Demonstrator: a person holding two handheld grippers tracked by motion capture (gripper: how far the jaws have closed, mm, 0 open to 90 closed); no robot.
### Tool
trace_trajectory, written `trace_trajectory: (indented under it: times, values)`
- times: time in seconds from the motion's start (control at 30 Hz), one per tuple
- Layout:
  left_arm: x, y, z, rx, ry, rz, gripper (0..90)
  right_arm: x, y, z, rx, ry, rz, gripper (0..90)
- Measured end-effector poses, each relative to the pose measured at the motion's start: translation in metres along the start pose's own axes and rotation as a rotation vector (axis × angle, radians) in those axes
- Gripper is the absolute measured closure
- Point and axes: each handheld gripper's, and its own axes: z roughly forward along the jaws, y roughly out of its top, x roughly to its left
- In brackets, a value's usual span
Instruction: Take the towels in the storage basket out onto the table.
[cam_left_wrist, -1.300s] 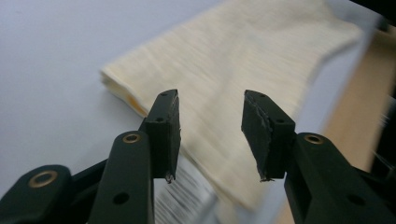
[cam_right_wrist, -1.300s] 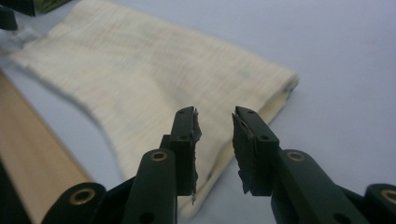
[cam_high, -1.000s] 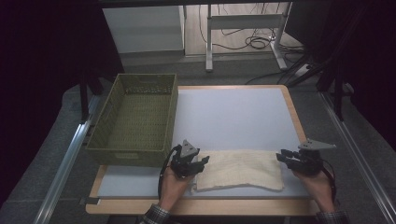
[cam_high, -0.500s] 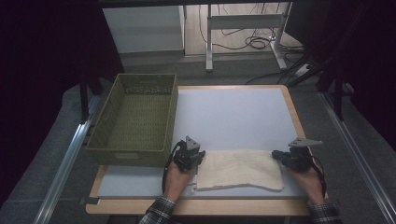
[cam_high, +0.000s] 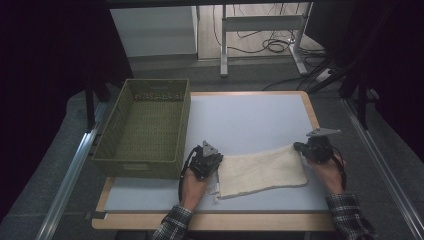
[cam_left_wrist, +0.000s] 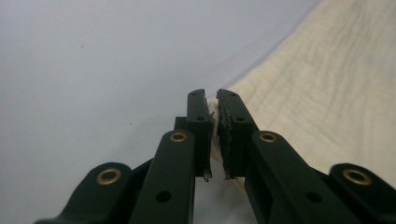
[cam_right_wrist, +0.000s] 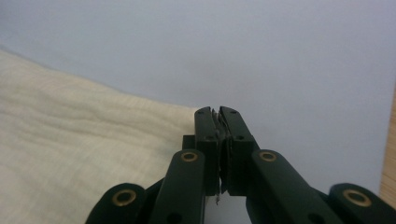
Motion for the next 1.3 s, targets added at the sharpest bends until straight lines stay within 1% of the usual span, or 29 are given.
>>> trace_trajectory:
  times: [0.03,0.1,0.17,0.23,0.27,0.37,0.4,0.47,0.5,0.53,0.6,0.63,0.73,0.97,1.17,1.23,1.3]
  values:
    - [0.0,0.0,0.002,0.009,0.004,-0.003,82.4,-0.001,0.0,0.004,0.009,0.007,0.009,86.2]
    - [0.003,-0.002,0.005,0.011,0.004,-0.012,79.5,-0.001,0.0,0.009,0.022,0.005,0.004,85.4]
    - [0.007,-0.003,0.006,0.011,0.004,-0.043,72.3,-0.001,-0.001,0.008,0.009,0.009,0.007,81.3]
    - [0.009,-0.004,0.005,-0.002,0.004,-0.05,69.5,0.0,-0.002,0.003,-0.009,0.021,0.03,75.2]
    - [0.01,-0.004,0.005,0.005,0.004,-0.049,68.2,0.0,-0.003,0.0,-0.016,0.03,0.039,73.1]
    - [0.011,-0.002,0.009,0.037,-0.001,-0.057,63.6,0.001,-0.006,-0.009,-0.02,0.041,0.042,66.8]
    - [0.01,-0.002,0.01,0.045,0.008,-0.052,61.4,0.002,-0.008,-0.011,-0.021,0.046,0.044,65.0]
    - [0.009,-0.001,0.01,0.045,0.034,-0.026,56.8,0.004,-0.011,-0.016,-0.025,0.052,0.041,62.1]
    - [0.01,-0.001,0.01,0.05,0.041,-0.018,54.6,0.005,-0.013,-0.018,-0.025,0.057,0.044,60.8]
    - [0.011,-0.001,0.011,0.05,0.039,-0.024,51.0,0.006,-0.015,-0.021,-0.027,0.07,0.049,59.4]
    - [0.016,-0.001,0.012,0.054,0.015,-0.066,46.5,0.009,-0.017,-0.025,-0.03,0.09,0.051,57.1]
    - [0.017,-0.001,0.012,0.055,0.007,-0.061,46.2,0.012,-0.019,-0.027,-0.033,0.099,0.05,56.2]
    - [0.016,-0.002,0.012,0.051,0.012,-0.052,46.1,0.022,-0.022,-0.031,-0.032,0.139,0.034,52.5]
    - [0.017,-0.003,0.012,0.049,0.008,-0.062,46.2,0.052,-0.028,-0.035,-0.022,0.214,-0.02,49.5]
    - [0.017,-0.003,0.012,0.048,0.01,-0.055,46.2,0.079,-0.03,-0.03,-0.022,0.29,-0.034,46.5]
    - [0.017,-0.003,0.012,0.047,0.01,-0.056,46.2,0.092,-0.029,-0.027,-0.018,0.312,-0.052,46.0]
    - [0.017,-0.003,0.012,0.048,0.01,-0.055,46.2,0.1,-0.028,-0.024,-0.015,0.329,-0.062,45.8]
